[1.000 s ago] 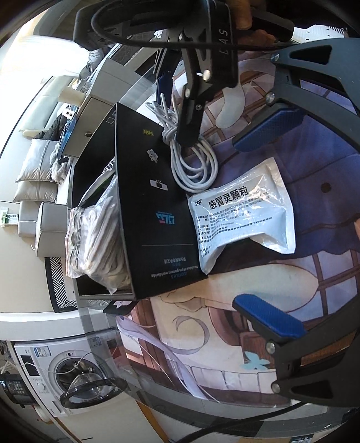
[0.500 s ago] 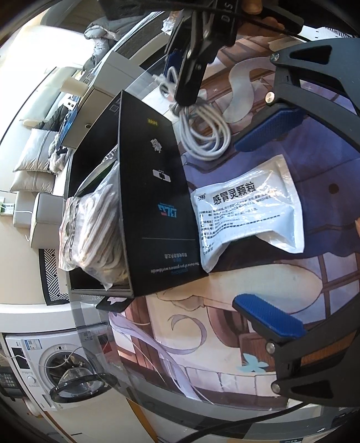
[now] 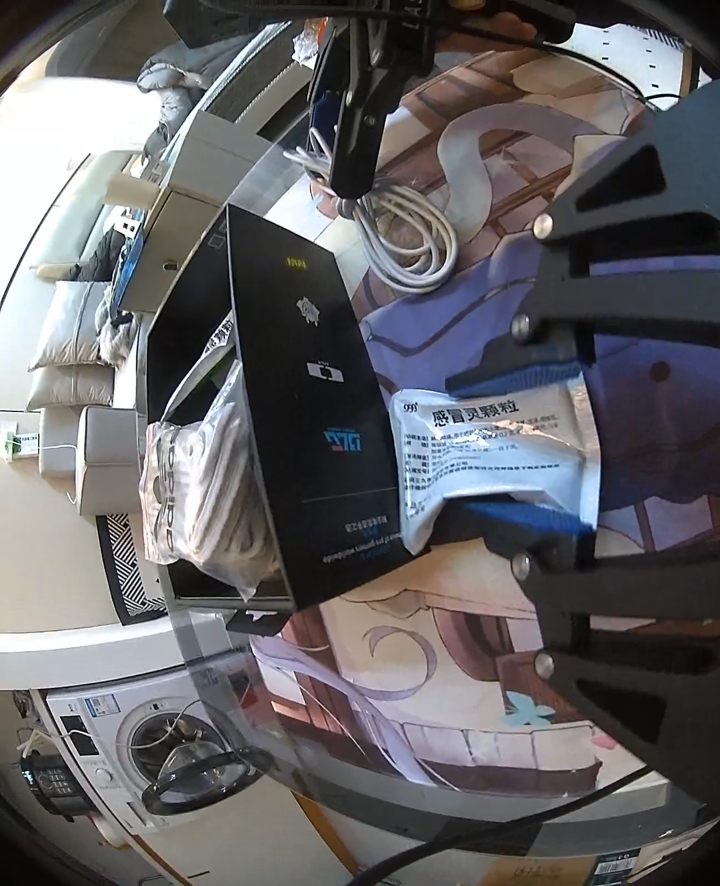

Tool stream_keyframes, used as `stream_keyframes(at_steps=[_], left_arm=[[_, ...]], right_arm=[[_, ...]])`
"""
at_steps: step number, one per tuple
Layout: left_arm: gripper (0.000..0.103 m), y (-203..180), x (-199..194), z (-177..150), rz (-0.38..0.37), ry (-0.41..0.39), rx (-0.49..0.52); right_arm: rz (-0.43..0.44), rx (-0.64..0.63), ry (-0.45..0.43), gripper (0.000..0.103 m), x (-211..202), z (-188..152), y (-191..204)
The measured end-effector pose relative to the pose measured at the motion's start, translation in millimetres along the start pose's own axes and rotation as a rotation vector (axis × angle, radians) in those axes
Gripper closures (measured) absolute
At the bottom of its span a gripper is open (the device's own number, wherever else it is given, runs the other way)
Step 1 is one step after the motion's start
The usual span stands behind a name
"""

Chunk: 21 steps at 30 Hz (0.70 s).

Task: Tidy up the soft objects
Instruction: 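Close the left gripper on the white packet while the right gripper grasps the grey cable, then lift and carry the white packet and grey cable over the black box with both grippers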

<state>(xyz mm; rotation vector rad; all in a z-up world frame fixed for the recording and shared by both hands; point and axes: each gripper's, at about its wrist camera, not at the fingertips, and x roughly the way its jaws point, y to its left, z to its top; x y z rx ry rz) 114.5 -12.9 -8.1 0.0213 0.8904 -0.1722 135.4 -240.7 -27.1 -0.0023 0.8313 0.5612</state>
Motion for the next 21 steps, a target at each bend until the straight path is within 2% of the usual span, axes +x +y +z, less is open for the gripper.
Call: stream_keyframes(at_steps=[4, 15, 21], left_arm=[[0.075, 3.8, -6.1, -2.3, -0.025, -0.011, -0.014], [0.075, 4.3, -31.2, -3.5, -0.053, -0.071, -0.021], [0.075, 10.7, -52.6, 3.1, -0.059, -0.129, -0.039]], right_arm=[[0.005, -0.002, -0.007, 0.031, -1.8, 0.5, 1.3], [0.007, -0.031, -0.046, 0.032, -23.3, 4.8, 11.3], [0.002, -0.047, -0.100, 0.032, -44.3, 12.3, 17.2]])
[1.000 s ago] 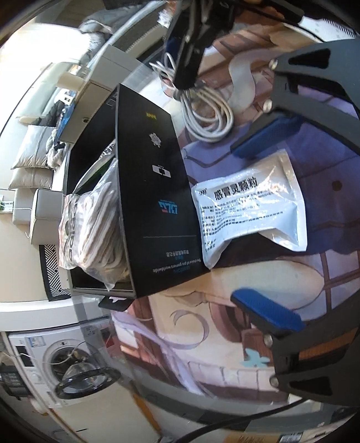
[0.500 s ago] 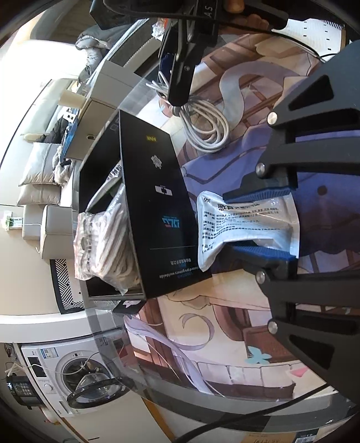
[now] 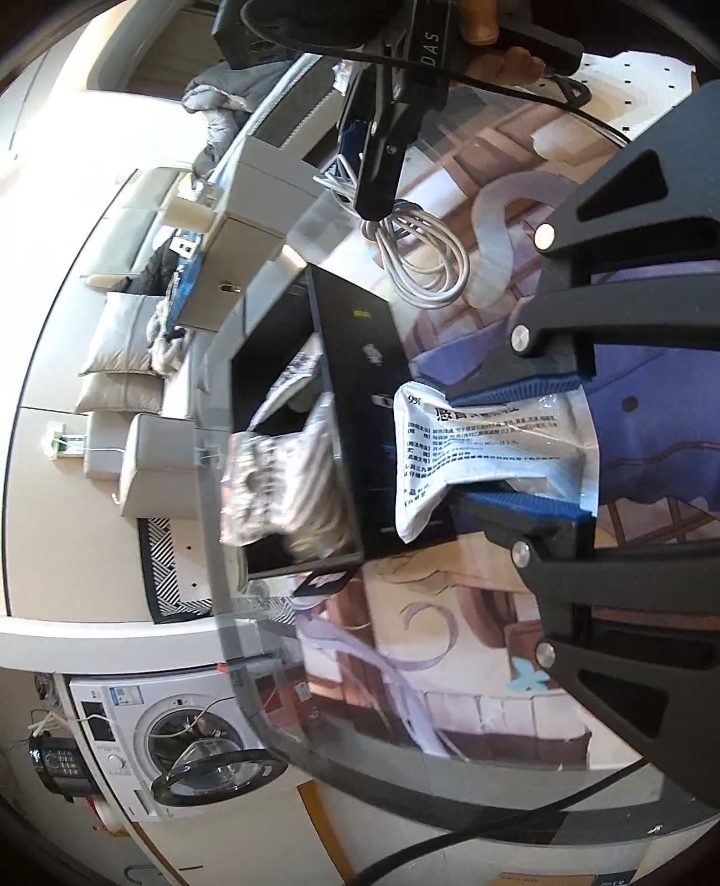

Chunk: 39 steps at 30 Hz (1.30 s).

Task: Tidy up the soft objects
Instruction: 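Lift and carry the white packet and grey cable over the black box with both grippers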

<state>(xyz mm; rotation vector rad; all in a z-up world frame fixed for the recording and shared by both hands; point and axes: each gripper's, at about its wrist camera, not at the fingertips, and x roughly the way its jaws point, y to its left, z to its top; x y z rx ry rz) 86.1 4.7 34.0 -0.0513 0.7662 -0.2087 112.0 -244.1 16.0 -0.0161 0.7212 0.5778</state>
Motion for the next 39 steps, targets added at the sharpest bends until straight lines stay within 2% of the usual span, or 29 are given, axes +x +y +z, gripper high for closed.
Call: stream_keyframes(at_steps=[13, 21, 29, 39], left_arm=[[0.075, 16.6, -26.1, 31.4, 0.033, -0.106, -0.044], [0.075, 30.1, -21.0, 58.0, 0.049, -0.157, -0.073], [0.075, 33.4, 2.7, 70.5, 0.053, -0.158, -0.083], [0.075, 27.1, 36.1, 78.5, 0.045, -0.120, -0.059]], right_arm=[[-0.014, -0.050, -0.112, 0.032, -22.2, 35.5, 14.7], [-0.027, -0.070, -0.127, 0.032, -9.5, 57.0, 16.3], [-0.046, -0.092, -0.116, 0.032, 12.6, 71.0, 14.7], [-0.060, -0.154, -0.071, 0.032, 44.5, 79.3, 20.9]])
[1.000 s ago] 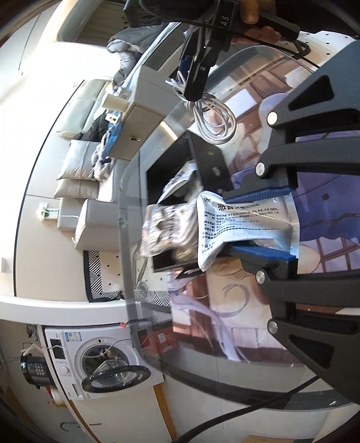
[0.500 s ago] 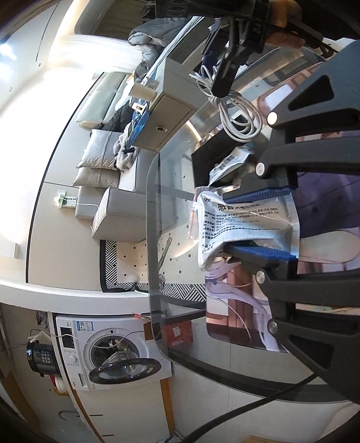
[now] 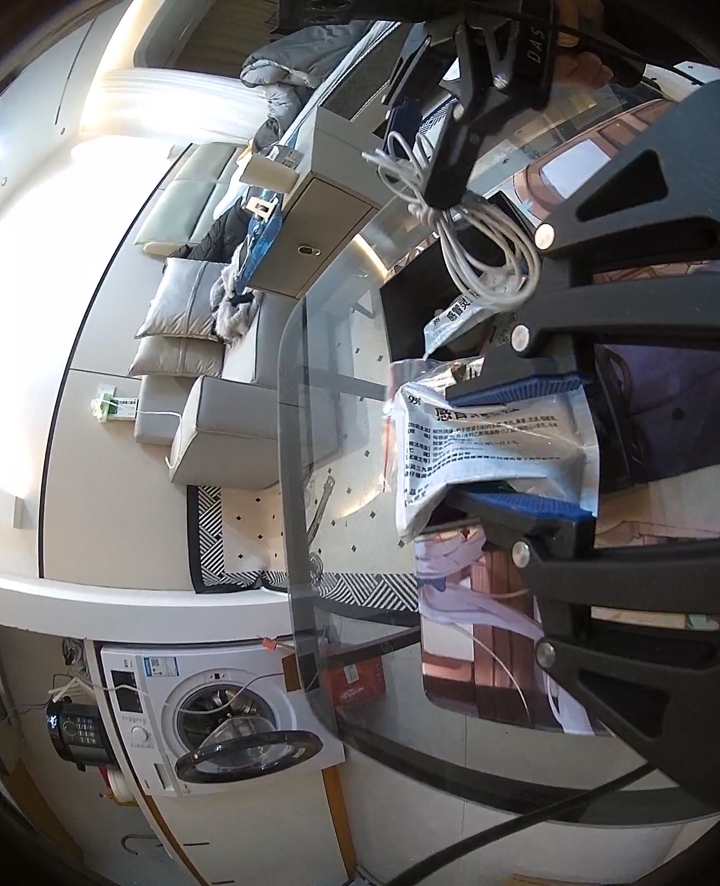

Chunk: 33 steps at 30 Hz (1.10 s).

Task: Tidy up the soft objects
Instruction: 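Lift and carry the white packet and grey cable over the black box with both grippers, then open both grippers to drop the packet and cable into the box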

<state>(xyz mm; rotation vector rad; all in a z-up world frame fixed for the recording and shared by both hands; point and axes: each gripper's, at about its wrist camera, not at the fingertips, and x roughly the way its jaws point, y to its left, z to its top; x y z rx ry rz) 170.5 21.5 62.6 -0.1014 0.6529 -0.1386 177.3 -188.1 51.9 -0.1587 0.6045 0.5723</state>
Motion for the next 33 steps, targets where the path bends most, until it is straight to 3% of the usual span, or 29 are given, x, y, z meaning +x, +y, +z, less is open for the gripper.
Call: stream_keyframes(at_steps=[7, 23, 33], left_arm=[[0.075, -13.8, 19.8, -4.7, -0.022, 0.039, 0.025], [0.074, -17.8, 29.6, -7.1, -0.028, 0.051, 0.050], [0.062, -17.4, 26.7, -9.2, -0.015, 0.058, 0.061]], right_arm=[[-0.005, -0.072, 0.040, 0.032, 26.8, -1.0, 8.9], [0.010, -0.089, 0.076, 0.032, 57.5, 5.4, 8.4], [-0.013, -0.116, 0.094, 0.029, 58.2, 8.1, 11.0]])
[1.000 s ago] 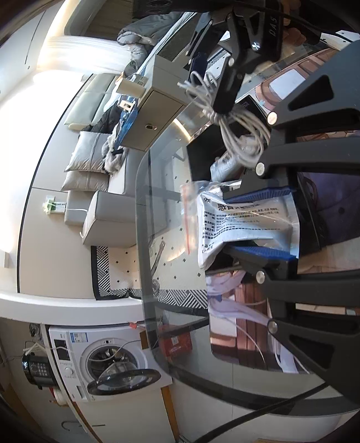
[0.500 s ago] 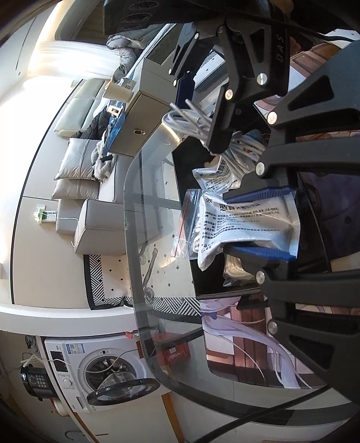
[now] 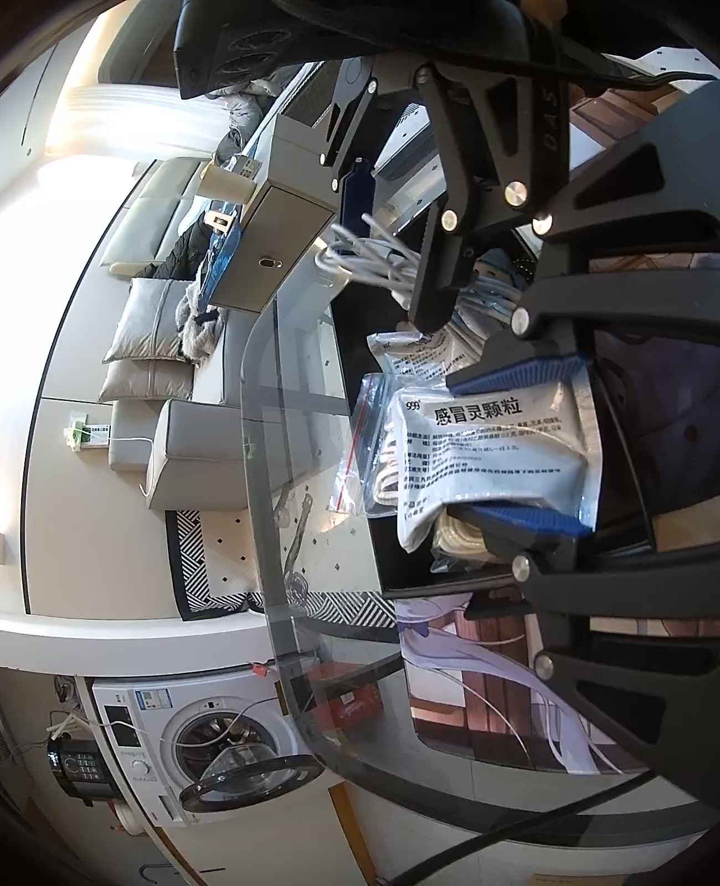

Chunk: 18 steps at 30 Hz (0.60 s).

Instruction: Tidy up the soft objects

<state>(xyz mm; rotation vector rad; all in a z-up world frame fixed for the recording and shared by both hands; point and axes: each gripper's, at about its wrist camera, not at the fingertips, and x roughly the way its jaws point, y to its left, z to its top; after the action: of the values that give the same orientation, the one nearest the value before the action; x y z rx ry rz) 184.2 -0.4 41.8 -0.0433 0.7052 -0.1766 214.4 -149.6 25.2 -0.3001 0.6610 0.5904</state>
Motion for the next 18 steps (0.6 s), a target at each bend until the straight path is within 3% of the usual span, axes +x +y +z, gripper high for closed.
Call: stream_keyframes(at_steps=[2, 5, 8, 10, 12, 14, 18], left_arm=[[0.060, 0.8, -3.6, -2.2, 0.005, 0.000, -0.002], [0.046, 1.9, -13.3, -6.1, 0.006, -0.015, -0.008], [0.045, 4.4, -25.4, -9.0, 0.011, -0.034, -0.019], [0.041, 4.8, -32.7, -11.1, 0.016, -0.044, -0.016], [0.018, 5.5, -41.0, -13.3, 0.028, -0.061, -0.019], [0.006, 7.3, -51.2, -16.8, 0.041, -0.094, -0.035], [0.000, 12.3, -64.4, -22.4, 0.060, -0.124, -0.055]], right_arm=[[-0.011, 0.014, -0.020, 0.017, -8.6, -2.0, -1.3], [-0.008, 0.025, -0.054, 0.008, -23.8, -5.5, -3.0], [-0.006, 0.044, -0.084, 0.002, -40.3, -13.2, -4.0], [0.005, 0.065, -0.104, 0.001, -51.5, -18.4, -5.2], [0.020, 0.091, -0.120, 0.001, -62.4, -24.0, -6.3], [0.028, 0.104, -0.139, 0.001, -72.8, -29.5, -5.3], [0.051, 0.103, -0.186, 0.001, -89.3, -39.1, 3.4]])
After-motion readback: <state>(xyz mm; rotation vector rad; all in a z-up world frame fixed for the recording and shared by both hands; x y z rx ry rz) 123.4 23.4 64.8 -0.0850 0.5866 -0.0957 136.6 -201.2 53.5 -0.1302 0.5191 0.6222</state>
